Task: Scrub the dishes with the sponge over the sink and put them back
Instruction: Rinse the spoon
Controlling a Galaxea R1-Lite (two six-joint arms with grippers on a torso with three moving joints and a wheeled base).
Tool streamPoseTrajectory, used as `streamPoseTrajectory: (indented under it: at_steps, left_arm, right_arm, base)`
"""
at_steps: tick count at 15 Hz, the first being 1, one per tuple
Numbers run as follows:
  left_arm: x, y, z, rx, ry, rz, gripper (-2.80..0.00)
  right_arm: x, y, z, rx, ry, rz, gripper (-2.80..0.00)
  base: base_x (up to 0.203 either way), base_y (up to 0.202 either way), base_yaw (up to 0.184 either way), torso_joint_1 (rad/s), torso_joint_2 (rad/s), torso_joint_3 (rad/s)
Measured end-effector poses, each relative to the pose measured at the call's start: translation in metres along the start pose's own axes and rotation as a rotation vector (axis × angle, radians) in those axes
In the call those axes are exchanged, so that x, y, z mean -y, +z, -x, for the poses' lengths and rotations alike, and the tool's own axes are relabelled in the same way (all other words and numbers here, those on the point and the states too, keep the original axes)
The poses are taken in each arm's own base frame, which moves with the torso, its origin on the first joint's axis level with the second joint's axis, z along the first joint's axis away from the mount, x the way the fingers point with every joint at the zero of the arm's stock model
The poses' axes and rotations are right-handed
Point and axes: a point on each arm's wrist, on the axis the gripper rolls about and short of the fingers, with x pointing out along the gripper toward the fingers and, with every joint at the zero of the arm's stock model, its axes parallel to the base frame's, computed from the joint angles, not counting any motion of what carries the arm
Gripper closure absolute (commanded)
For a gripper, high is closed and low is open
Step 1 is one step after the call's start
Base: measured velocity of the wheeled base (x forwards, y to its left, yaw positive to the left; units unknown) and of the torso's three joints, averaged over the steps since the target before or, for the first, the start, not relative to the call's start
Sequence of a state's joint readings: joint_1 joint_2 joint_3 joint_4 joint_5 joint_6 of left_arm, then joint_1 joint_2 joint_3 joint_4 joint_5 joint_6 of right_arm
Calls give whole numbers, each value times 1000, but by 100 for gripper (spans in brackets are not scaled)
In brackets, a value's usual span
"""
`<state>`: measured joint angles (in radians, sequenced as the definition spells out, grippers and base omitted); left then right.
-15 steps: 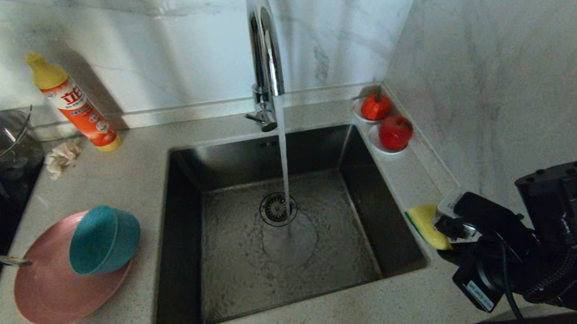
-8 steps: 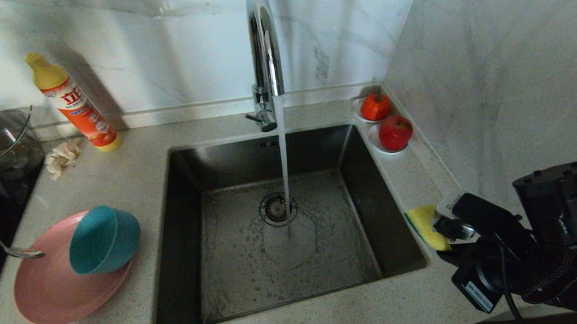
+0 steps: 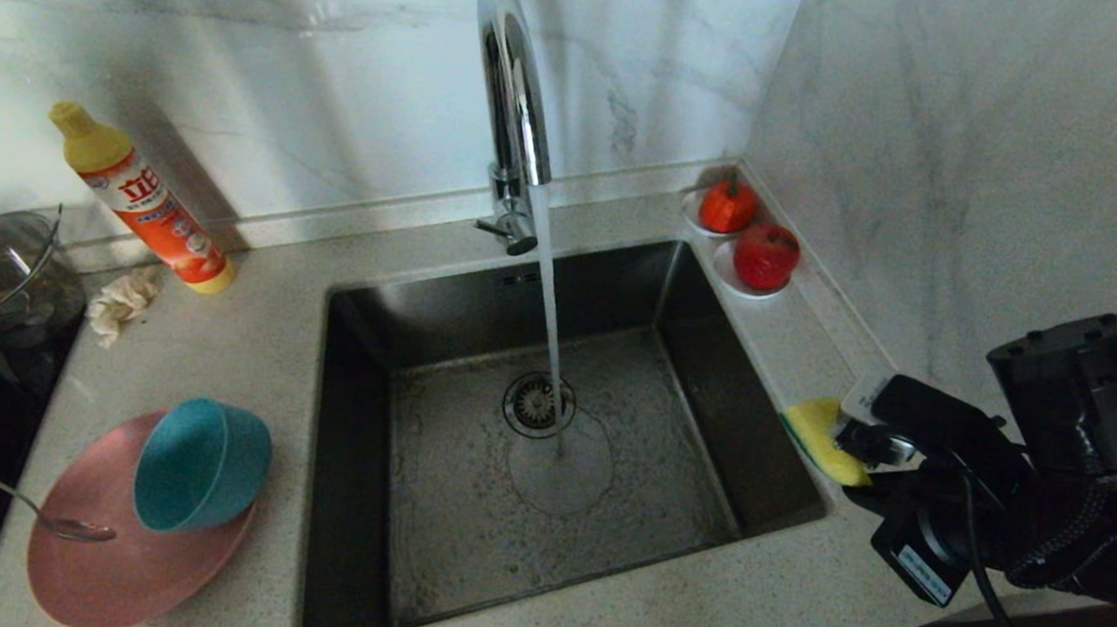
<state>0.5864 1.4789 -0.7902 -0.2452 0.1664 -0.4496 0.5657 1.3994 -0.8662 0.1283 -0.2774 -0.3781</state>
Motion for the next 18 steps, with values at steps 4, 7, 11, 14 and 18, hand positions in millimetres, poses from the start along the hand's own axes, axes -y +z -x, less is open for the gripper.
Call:
streamPoseTrajectory:
  at_steps: [4, 7, 11, 14, 18]
  left_arm:
    - [3, 7, -6, 77, 0, -42, 0]
    - [4, 7, -10, 107, 22, -89, 0]
    - [2, 2, -18, 80, 36, -130, 0]
    - [4, 5, -20, 113, 28, -173, 0]
    - [8, 16, -19, 211, 2, -213, 0]
  right_arm:
    - [0, 0, -1, -1, 3, 1, 0]
    - [-1, -1, -1, -5, 5, 0, 0]
    - [-2, -3, -3, -10, 21, -1, 0]
    - [-2, -3, -3, -10, 22, 0, 0]
    - [-3, -3, -3, -12, 24, 0, 0]
  base:
    - [0, 0, 0, 0, 0, 0]
    - [0, 0, 0, 0, 0, 0]
    - [0, 0, 0, 0, 0, 0]
    - [0, 0, 0, 0, 0, 0]
    - [0, 0, 0, 0, 0, 0]
